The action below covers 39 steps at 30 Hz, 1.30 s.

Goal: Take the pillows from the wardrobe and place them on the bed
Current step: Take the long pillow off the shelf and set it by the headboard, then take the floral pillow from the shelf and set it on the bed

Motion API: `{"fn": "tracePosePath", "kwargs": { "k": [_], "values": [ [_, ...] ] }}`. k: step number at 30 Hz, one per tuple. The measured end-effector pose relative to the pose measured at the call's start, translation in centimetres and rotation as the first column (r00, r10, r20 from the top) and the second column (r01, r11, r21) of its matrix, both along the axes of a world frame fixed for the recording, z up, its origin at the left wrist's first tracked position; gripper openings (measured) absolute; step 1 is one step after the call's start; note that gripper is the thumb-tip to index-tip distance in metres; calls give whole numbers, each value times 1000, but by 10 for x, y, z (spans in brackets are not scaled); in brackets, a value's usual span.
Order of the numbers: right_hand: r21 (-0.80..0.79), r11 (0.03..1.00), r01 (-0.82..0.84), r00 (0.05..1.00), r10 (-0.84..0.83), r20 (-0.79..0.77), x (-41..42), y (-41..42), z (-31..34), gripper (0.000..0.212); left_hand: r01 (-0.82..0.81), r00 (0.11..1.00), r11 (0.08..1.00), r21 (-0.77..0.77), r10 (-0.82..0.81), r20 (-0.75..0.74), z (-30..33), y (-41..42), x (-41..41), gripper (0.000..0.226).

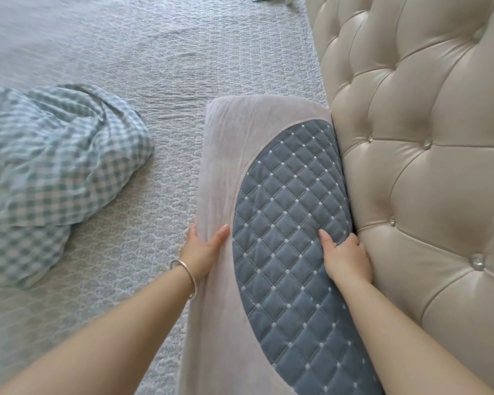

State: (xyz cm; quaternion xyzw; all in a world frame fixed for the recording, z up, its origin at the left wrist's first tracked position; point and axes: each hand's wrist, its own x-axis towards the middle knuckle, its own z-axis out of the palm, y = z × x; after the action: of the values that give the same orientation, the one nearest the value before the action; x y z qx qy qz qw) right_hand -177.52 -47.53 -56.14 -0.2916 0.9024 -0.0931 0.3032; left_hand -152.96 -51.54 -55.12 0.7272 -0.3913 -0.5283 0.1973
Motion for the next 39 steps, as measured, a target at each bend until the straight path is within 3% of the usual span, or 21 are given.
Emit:
{"fn": "tracePosePath", "kwargs": {
  "k": [5, 9, 16, 23, 29, 34, 39],
  "values": [
    [0, 989, -145, 989, 145, -25, 34, 6, 44, 56, 97, 995, 990, 98, -98, -3, 35, 18, 17, 62],
    [-10, 951, -308, 949, 308, 65, 89, 17, 88, 43, 105, 993, 989, 103, -99, -64, 84, 35, 52, 52],
    [-169, 883, -438, 830, 469, 301, 240, 49, 181, 37, 127, 971, 983, -130, -97, 218, 184, 83, 164, 29],
    [-339, 768, -544, 703, 637, 314, 421, 90, 254, 32, -101, 966, 970, -220, 149, 212, 247, 160, 320, 25],
    [-387, 651, -653, 557, 759, 336, 604, 132, 293, 32, -325, 905, 909, -261, 379, 192, 284, 242, 490, 18],
    [-437, 484, -758, 384, 873, 300, 762, 166, 323, 32, -427, 813, 846, -319, 514, 274, 317, 308, 646, 24],
    [-500, 283, -818, 151, 946, 288, 908, 215, 342, 31, -586, 653, 705, -400, 703, 283, 340, 374, 763, 21]
  ]
}}
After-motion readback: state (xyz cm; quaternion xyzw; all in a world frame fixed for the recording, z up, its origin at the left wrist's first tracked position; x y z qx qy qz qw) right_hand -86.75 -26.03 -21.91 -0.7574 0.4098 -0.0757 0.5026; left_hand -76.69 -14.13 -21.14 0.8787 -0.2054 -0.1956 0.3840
